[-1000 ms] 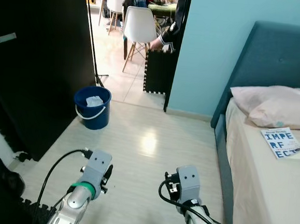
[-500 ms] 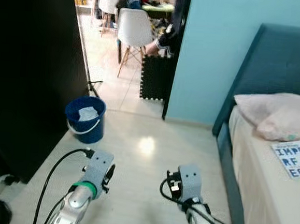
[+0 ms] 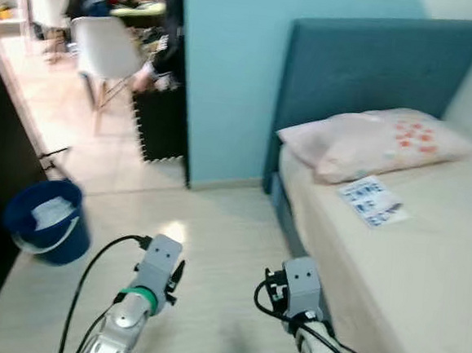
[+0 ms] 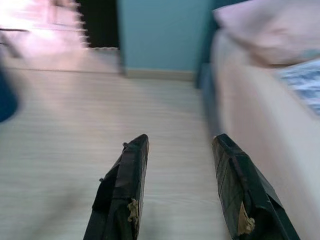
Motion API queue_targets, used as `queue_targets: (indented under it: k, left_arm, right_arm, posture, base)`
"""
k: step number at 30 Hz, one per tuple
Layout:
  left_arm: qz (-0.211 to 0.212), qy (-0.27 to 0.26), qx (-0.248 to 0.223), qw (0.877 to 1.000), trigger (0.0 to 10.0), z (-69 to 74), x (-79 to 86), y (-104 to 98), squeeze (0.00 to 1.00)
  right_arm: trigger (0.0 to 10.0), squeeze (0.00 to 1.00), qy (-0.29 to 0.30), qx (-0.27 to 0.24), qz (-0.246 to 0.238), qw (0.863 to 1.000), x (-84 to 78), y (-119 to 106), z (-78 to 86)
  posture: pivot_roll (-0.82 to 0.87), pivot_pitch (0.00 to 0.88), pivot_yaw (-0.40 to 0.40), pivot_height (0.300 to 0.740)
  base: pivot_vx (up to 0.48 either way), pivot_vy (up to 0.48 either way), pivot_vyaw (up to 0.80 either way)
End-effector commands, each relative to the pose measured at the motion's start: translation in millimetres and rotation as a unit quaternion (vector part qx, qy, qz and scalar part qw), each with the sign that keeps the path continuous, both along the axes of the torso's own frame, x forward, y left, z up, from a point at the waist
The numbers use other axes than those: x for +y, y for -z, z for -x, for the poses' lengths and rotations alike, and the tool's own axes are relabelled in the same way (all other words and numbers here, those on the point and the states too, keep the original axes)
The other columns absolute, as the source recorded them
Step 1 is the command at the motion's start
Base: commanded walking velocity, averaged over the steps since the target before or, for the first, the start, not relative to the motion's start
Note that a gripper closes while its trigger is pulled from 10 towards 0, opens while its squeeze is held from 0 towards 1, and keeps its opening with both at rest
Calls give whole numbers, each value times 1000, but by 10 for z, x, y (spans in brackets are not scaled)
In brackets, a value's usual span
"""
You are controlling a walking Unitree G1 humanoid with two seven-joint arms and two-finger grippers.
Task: Clean up the room
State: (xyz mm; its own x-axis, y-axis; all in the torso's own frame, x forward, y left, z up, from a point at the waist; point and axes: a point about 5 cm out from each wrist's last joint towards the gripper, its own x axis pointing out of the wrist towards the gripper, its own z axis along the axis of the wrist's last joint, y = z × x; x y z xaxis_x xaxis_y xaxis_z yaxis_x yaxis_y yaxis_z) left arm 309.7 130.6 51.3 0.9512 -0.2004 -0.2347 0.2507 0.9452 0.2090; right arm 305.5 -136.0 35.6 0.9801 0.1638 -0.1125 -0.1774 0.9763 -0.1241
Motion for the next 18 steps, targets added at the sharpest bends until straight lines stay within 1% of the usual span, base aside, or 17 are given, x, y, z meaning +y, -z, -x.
queue_targets:
  k: [1, 18]
  left_arm:
    - [-2, -7, 14, 1000, 10000, 33, 65, 54, 0]
    - [5, 7, 16, 1000, 10000, 43, 34, 44, 0]
  right_arm:
    - [10000, 0, -2, 15, -4, 1000, 40, 63, 43]
    - [10000, 0, -2, 16, -4, 1000, 35, 69, 49]
  posture:
    - [-99, 0, 88, 740]
    - [-101, 0, 89, 740]
  base:
    - [0, 0, -781]
    - [0, 0, -787]
